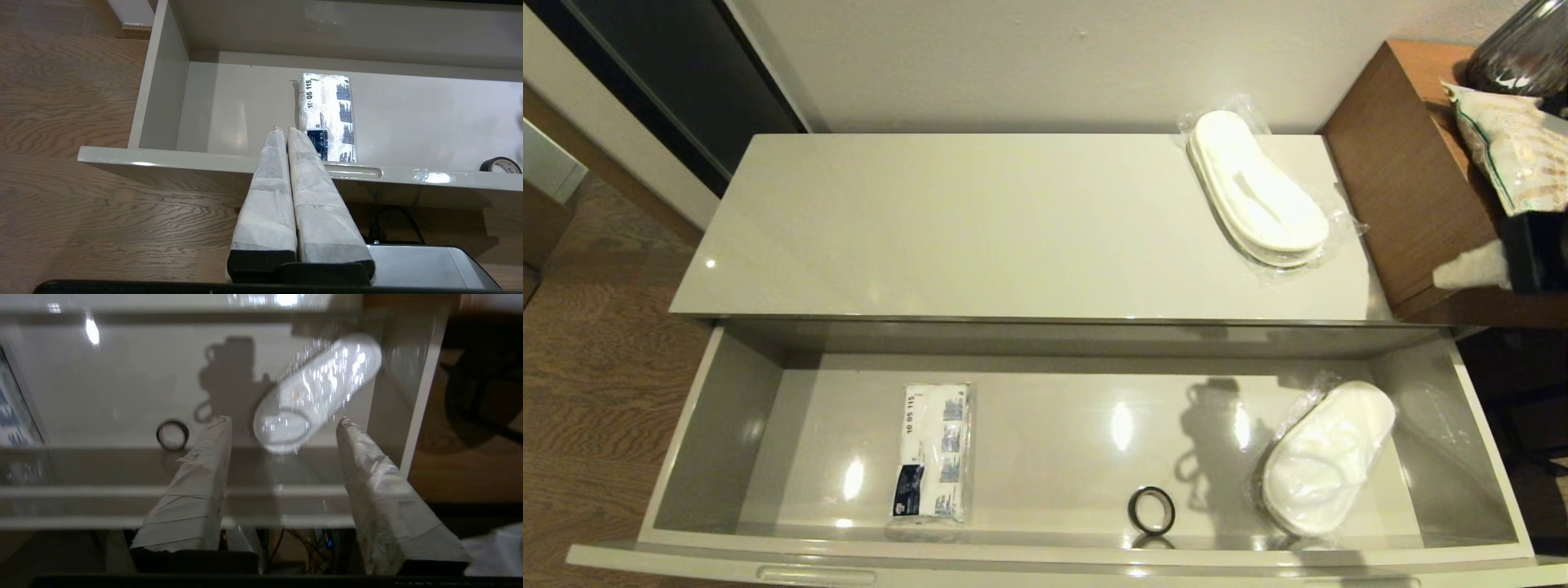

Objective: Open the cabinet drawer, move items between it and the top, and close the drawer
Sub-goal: Take out the disposable slippers from the drawer

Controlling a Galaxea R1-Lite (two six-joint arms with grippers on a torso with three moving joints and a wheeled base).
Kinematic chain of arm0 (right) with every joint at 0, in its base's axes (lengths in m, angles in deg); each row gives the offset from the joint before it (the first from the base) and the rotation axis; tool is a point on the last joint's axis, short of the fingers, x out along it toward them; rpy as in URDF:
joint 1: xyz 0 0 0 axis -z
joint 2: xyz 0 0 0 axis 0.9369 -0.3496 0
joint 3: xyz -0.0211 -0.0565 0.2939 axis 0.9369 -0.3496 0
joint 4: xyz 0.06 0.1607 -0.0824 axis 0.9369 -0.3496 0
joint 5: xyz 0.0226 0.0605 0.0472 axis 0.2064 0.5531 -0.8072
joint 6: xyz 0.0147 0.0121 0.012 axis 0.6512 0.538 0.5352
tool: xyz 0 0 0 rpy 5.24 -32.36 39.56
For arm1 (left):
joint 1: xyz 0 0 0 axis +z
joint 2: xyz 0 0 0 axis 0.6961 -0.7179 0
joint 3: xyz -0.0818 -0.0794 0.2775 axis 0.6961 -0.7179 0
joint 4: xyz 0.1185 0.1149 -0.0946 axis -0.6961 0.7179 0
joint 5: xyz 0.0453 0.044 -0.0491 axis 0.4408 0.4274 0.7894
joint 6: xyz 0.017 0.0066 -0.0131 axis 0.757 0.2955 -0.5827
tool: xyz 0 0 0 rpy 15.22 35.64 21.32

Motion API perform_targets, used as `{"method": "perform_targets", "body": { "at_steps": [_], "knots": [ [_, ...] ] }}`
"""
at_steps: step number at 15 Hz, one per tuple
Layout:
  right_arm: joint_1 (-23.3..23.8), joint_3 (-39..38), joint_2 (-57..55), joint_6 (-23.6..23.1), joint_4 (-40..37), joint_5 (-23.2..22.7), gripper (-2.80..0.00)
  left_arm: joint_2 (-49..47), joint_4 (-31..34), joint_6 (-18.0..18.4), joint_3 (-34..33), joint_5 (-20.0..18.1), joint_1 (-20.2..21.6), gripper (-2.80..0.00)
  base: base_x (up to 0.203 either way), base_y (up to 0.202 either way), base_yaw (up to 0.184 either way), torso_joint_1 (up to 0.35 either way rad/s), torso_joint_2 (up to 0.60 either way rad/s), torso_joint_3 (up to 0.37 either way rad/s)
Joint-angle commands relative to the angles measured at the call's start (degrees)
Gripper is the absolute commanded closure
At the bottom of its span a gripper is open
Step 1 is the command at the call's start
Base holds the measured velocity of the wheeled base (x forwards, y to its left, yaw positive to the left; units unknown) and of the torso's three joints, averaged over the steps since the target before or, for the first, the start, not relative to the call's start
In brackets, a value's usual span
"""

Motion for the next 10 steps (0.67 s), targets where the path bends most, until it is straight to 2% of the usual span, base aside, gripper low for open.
{"method": "perform_targets", "body": {
  "at_steps": [1, 5, 7, 10],
  "knots": [
    [-0.65, -10.23, 12.73, 0.5, -1.48, 0.04, 0.0, 0.02, -0.04, -0.03, 0.0, 0.02, -0.02, 0.0, 0.0, 0.0, 0.0, 0.0, 0.0, 0.0],
    [-0.78, -16.57, 24.6, 1.7, -8.45, 0.0, 0.0, 0.02, -0.04, -0.03, 0.0, 0.0, -0.02, 0.0, 0.0, 0.0, 0.0, 0.0, 0.0, 0.0],
    [-0.81, -15.43, 27.93, 7.27, -15.82, -0.42, 0.0, 0.02, -0.04, -0.03, 0.0, 0.02, -0.02, 0.0, 0.0, 0.0, 0.0, 0.0, 0.0, 0.0],
    [-0.79, -16.18, 33.57, 11.97, -21.36, -3.03, 0.0, 0.02, -0.04, -0.03, 0.0, -0.05, -0.02, 0.0, 0.0, 0.0, 0.0, 0.0, 0.0, 0.0]
  ]
}}
